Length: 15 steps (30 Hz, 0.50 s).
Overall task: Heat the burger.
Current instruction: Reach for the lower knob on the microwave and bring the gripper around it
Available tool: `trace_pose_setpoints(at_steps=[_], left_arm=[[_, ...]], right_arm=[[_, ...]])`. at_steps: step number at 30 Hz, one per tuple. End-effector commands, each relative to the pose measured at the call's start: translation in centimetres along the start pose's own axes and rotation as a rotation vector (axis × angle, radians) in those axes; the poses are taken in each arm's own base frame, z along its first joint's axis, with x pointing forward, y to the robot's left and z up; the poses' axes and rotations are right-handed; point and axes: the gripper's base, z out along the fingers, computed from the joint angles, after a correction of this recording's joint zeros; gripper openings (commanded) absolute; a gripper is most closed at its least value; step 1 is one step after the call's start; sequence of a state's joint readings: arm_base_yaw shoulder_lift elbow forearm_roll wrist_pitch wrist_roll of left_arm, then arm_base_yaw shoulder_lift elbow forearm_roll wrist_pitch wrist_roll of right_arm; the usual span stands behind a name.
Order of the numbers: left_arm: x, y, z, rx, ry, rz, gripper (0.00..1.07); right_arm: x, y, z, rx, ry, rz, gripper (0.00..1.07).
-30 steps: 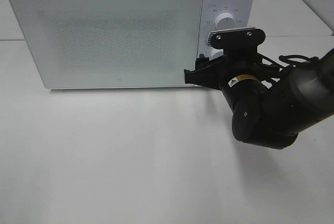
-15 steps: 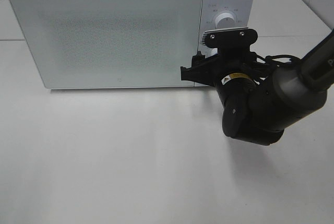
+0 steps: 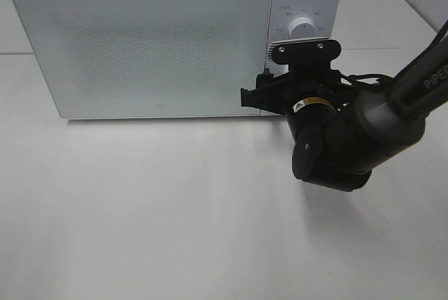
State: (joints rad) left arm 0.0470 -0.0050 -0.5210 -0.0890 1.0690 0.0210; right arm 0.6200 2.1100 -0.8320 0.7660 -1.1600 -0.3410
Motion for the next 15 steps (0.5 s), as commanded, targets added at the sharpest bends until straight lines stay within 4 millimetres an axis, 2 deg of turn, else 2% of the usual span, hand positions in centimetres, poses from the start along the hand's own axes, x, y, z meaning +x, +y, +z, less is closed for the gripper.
trace_pose_setpoints(at_steps=[1, 7, 9, 10, 11, 12, 13, 14, 15], left_arm=[[0.19, -0.03, -0.14, -0.002, -0.010, -0.004, 1.00], [0.19, -0.03, -0.14, -0.002, -0.010, -0.004, 1.00], [0.19, -0.03, -0.14, -0.002, -0.010, -0.004, 1.00], [0.19, -0.03, -0.14, -0.002, -0.010, -0.004, 1.00], [0.19, -0.03, -0.14, -0.002, -0.010, -0.004, 1.00], [0.19, -0.03, -0.14, -0.002, -0.010, -0.004, 1.00], [0.19, -0.03, -0.14, -0.002, -0.010, -0.004, 1.00], [0.19, -0.03, -0.14, -0.002, -0.010, -0.004, 1.00], [0.19, -0.03, -0.14, -0.002, -0.010, -0.004, 1.00]], right_arm=[[-0.72, -0.38, 0.64, 0.038, -0.040, 0.018, 0.72], [-0.88, -0.38, 0.59, 0.040, -0.049, 0.019, 0.63], [-1.23, -0.44, 0.53, 0.047, -0.076, 0.019, 0.55], [-1.23, -0.44, 0.53, 0.047, -0.076, 0.019, 0.55], [-1.37, -0.48, 0.52, 0.052, -0.088, 0.019, 0.45], [-1.37, -0.48, 0.52, 0.052, -0.088, 0.019, 0.45], [-1.37, -0.47, 0.52, 0.051, -0.088, 0.019, 0.34], [-1.36, -0.47, 0.52, 0.050, -0.087, 0.019, 0.27], [-1.36, -0.47, 0.52, 0.050, -0.087, 0.019, 0.27]])
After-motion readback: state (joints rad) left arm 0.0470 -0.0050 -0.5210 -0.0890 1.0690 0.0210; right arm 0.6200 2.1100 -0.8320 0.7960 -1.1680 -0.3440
